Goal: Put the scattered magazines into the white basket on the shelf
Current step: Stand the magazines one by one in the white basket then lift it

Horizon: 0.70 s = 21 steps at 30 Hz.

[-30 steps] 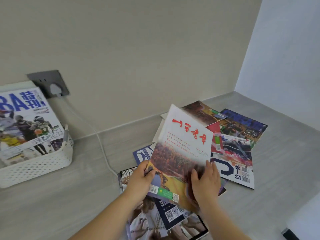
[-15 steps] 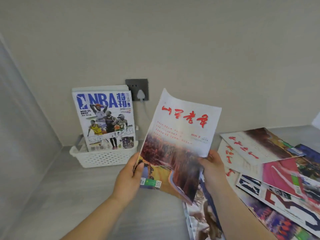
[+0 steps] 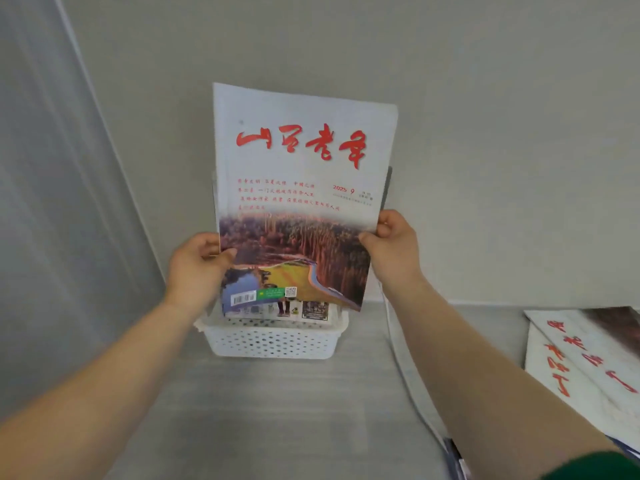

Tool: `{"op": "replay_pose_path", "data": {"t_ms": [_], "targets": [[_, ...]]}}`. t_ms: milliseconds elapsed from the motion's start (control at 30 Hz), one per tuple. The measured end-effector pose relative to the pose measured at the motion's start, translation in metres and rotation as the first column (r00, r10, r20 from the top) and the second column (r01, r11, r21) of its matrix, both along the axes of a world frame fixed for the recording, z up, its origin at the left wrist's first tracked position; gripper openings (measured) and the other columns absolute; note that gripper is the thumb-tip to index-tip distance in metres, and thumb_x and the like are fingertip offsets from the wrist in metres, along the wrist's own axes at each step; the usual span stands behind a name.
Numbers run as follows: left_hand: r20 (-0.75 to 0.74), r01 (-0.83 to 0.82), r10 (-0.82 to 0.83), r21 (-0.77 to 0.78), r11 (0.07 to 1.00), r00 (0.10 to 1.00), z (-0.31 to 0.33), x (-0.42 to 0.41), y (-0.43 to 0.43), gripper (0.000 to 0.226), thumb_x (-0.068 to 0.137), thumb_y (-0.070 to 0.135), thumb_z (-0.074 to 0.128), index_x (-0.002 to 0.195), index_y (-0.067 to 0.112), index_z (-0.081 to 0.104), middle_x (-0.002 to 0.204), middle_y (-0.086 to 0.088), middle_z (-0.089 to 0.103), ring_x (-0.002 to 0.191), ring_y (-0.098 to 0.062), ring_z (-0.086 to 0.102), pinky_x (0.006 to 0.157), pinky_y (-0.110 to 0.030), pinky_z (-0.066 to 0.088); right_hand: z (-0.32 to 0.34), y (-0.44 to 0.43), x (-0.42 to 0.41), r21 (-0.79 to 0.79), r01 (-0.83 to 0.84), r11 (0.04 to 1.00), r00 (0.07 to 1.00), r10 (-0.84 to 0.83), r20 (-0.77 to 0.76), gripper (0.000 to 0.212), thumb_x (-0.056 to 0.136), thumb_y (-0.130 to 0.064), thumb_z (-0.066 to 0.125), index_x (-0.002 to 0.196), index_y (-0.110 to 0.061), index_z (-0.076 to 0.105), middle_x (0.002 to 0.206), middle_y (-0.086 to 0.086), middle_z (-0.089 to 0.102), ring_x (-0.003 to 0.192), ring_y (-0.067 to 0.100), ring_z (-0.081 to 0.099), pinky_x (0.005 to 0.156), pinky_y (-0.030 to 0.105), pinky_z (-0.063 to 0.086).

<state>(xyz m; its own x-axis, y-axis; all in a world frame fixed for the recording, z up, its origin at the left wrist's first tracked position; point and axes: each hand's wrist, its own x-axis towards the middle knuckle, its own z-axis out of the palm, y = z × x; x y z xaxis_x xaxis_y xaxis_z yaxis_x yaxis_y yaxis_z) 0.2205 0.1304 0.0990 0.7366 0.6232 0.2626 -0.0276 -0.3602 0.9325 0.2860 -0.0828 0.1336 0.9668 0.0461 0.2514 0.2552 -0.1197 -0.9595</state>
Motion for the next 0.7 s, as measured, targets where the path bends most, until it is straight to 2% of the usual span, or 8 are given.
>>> {"op": "replay_pose_path", "data": {"t_ms": [67,133,233,300,467,567,633,700], "targets": [[-0.03,0.0,0.0,0.004,1.0,1.0,-0.005,0.009,0.016,0.011,0.08,0.004,0.06,0.086,0.011,0.054,0.087,-0.009,0.058,0.078,-0.022,0.055,0.067,-0.026,0.042,-0.006,0.014,0.012,-0.045,-0.006,0.999,1.0,0.006,-0.006,0.034,0.079,0.012,0.047,0.069,-0.021,0.046,0.082,0.002,0.062,0.072,0.009,0.056,0.058,0.01,0.045],[-0.074,-0.003,0.005,0.024,1.0,0.997,-0.015,0.015,0.027,0.01,0.079,0.002,0.059,0.083,0.01,0.054,0.086,-0.009,0.059,0.078,-0.022,0.055,0.068,-0.027,0.041,-0.016,0.025,0.02,-0.115,-0.029,0.993,0.999,0.027,-0.023,0.023,0.079,0.01,0.047,0.082,-0.012,0.051,0.093,0.007,0.063,0.083,0.016,0.057,0.068,0.021,0.047],[-0.147,-0.02,0.029,0.062,0.998,0.989,-0.033,0.02,0.037,0.011,0.078,0.001,0.061,0.079,0.009,0.053,0.084,-0.008,0.058,0.075,-0.02,0.053,0.064,-0.026,0.038,-0.036,0.037,0.028,-0.285,-0.066,0.956,0.997,0.048,-0.068,0.033,0.08,0.005,0.048,0.11,-0.008,0.052,0.11,0.012,0.064,0.098,0.026,0.058,0.075,0.033,0.047],[-0.195,-0.024,0.04,0.086,0.996,0.98,-0.047,0.022,0.041,0.012,0.077,0.002,0.062,0.074,0.009,0.053,0.08,-0.008,0.058,0.072,-0.02,0.051,0.06,-0.027,0.036,-0.049,0.04,0.031,-0.347,-0.061,0.936,0.995,0.029,-0.097,0.035,0.081,0.002,0.048,0.114,-0.01,0.052,0.113,0.013,0.064,0.098,0.026,0.057,0.077,0.035,0.049],[-0.313,-0.014,0.052,0.121,0.993,0.948,-0.072,0.031,0.044,0.019,0.075,0.003,0.065,0.061,0.012,0.054,0.073,-0.011,0.059,0.067,-0.023,0.052,0.061,-0.027,0.036,-0.074,0.04,0.034,-0.376,-0.045,0.926,0.982,-0.028,-0.186,0.031,0.08,0.002,0.049,0.107,-0.011,0.056,0.108,0.012,0.065,0.085,0.019,0.051,0.07,0.03,0.043],[-0.316,-0.031,0.049,0.064,0.997,0.948,-0.075,0.036,0.045,0.003,0.077,0.004,0.063,0.079,0.003,0.064,0.085,-0.015,0.066,0.072,-0.024,0.056,0.068,-0.03,0.041,-0.081,0.039,0.036,-0.398,-0.028,0.917,0.98,-0.053,-0.192,0.028,0.081,0.001,0.049,0.106,-0.01,0.056,0.106,0.011,0.066,0.083,0.019,0.051,0.067,0.029,0.043],[-0.285,-0.063,0.079,0.065,0.996,0.955,-0.076,0.038,0.045,0.013,0.078,0.003,0.061,0.09,0.0,0.064,0.096,-0.019,0.068,0.082,-0.027,0.059,0.074,-0.032,0.043,-0.081,0.041,0.038,-0.4,-0.022,0.916,0.981,-0.058,-0.187,0.027,0.081,0.001,0.048,0.105,-0.008,0.057,0.103,0.012,0.066,0.084,0.022,0.055,0.068,0.028,0.042],[-0.219,-0.082,0.105,0.112,0.99,0.97,-0.074,0.039,0.043,0.024,0.08,0.001,0.057,0.103,0.002,0.06,0.109,-0.019,0.064,0.094,-0.027,0.057,0.08,-0.032,0.041,-0.081,0.043,0.039,-0.406,-0.016,0.914,0.98,-0.067,-0.19,0.024,0.082,-0.001,0.047,0.103,-0.008,0.055,0.1,0.012,0.066,0.081,0.023,0.055,0.059,0.025,0.04]]}}
